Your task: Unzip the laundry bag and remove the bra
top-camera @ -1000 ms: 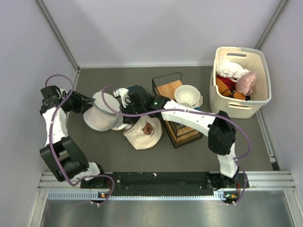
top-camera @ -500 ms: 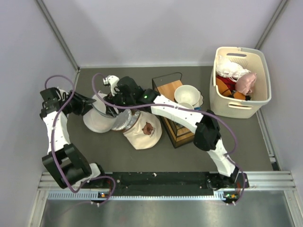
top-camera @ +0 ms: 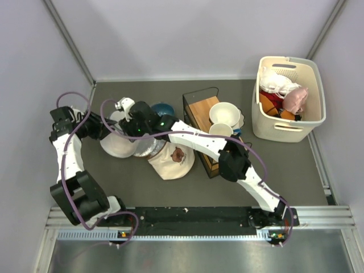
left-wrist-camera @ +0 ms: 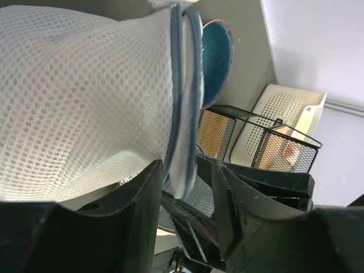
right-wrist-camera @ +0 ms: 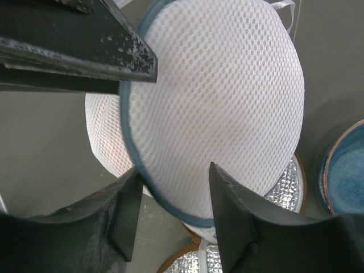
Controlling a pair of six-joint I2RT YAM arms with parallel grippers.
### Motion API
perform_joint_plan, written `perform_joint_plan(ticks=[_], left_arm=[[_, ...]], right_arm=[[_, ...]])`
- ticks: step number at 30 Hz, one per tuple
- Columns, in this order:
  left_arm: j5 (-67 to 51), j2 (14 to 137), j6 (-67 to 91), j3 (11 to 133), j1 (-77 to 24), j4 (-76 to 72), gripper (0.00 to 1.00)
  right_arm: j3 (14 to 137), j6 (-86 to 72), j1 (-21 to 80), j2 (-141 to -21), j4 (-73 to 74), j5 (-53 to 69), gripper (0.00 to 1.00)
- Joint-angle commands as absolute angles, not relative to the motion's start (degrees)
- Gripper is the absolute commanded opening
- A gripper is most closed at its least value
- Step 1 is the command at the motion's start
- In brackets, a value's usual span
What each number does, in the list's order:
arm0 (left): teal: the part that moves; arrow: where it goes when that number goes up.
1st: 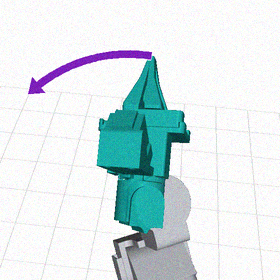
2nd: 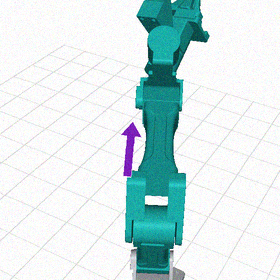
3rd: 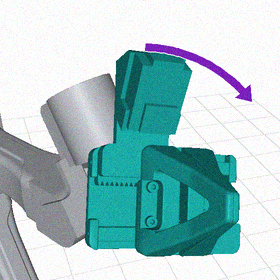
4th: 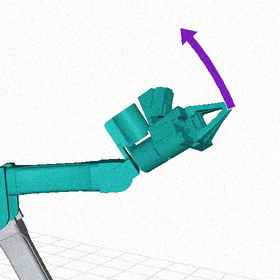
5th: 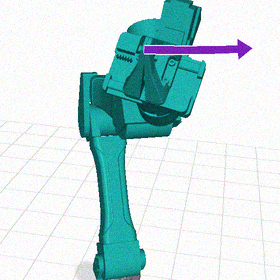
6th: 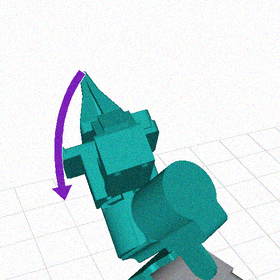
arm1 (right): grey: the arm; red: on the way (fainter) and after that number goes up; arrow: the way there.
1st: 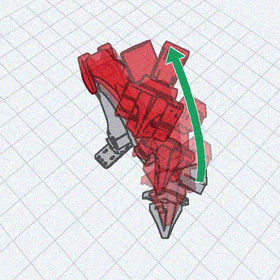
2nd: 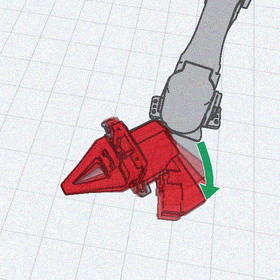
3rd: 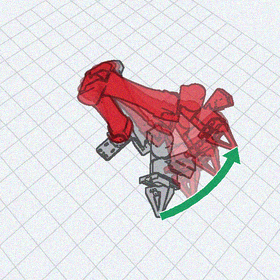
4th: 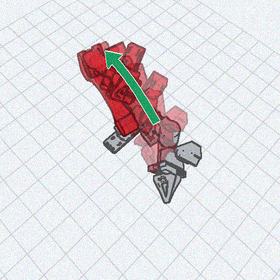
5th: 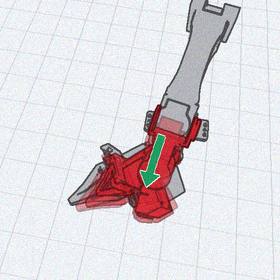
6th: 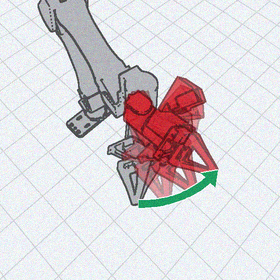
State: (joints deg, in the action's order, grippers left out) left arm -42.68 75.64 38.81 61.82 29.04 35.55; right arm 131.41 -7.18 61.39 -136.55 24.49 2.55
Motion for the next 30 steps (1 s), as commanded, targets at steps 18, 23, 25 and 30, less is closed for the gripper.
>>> perform_joint_plan(ticks=[18, 23, 25, 30], left_arm=[[-48.7, 66.8, 29.4, 67.8, 28.8, 24.3, 0.48], [-51.3, 62.5, 28.6, 62.8, 28.8, 11.5, 0.56], [-54.8, 61.3, 29.2, 61.5, 28.8, 6.4, 0.59], [-60.3, 59.2, 29.7, 58.8, 28.8, 0.5, 0.67]], right_arm=[[105.6, -15.9, 53.7, -112.3, -2.6, 30.4, 0.00], [106.0, -20.1, 51.9, -110.5, -5.3, 39.7, 0.00], [106.9, -22.3, 51.8, -110.6, -5.4, 41.2, 0.00], [107.4, -26.8, 51.0, -110.9, -8.1, 44.7, 0.00]])
